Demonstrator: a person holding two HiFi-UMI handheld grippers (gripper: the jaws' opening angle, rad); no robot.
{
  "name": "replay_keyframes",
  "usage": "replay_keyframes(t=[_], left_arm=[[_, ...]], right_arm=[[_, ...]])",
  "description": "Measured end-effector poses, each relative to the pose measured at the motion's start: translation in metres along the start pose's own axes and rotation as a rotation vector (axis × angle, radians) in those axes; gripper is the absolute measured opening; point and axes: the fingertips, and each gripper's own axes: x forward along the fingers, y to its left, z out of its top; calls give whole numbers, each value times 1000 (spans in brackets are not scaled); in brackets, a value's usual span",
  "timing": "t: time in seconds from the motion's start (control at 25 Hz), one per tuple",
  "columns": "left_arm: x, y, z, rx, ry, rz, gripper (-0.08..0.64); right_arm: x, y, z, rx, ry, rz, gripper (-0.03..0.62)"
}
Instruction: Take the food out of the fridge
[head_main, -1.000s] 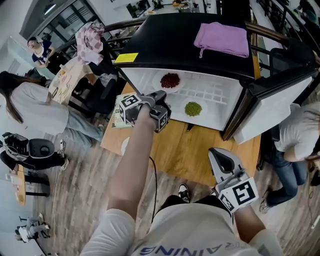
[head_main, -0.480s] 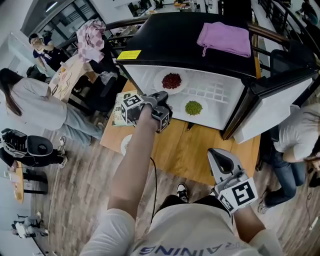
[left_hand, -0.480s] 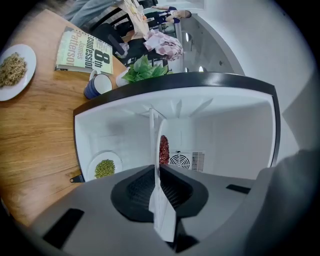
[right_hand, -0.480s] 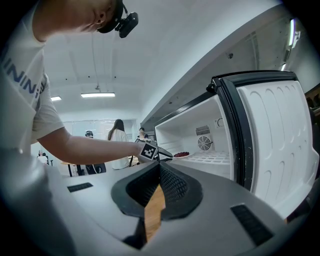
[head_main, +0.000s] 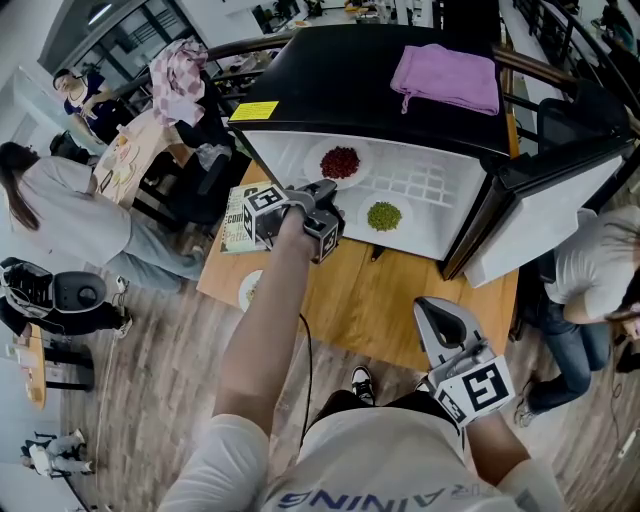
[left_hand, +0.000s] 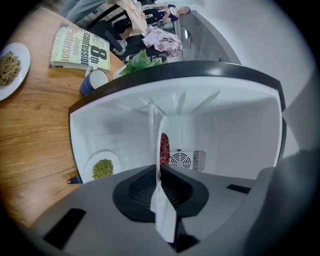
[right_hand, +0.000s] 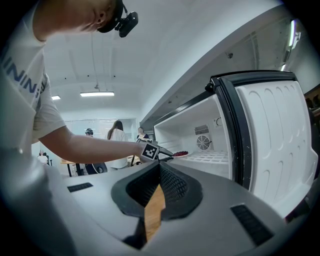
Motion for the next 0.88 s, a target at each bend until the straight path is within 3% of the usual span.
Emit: replay_keyframes(t=[0.52,0.88], left_arm=[[-21,-5,-5,-13,-2,-130,20],[-56,-9,-21,19,20,-218,20]], right_arm=[[5,4,-2,2,4,17,18],[9,12,-5,4,12,38,18]])
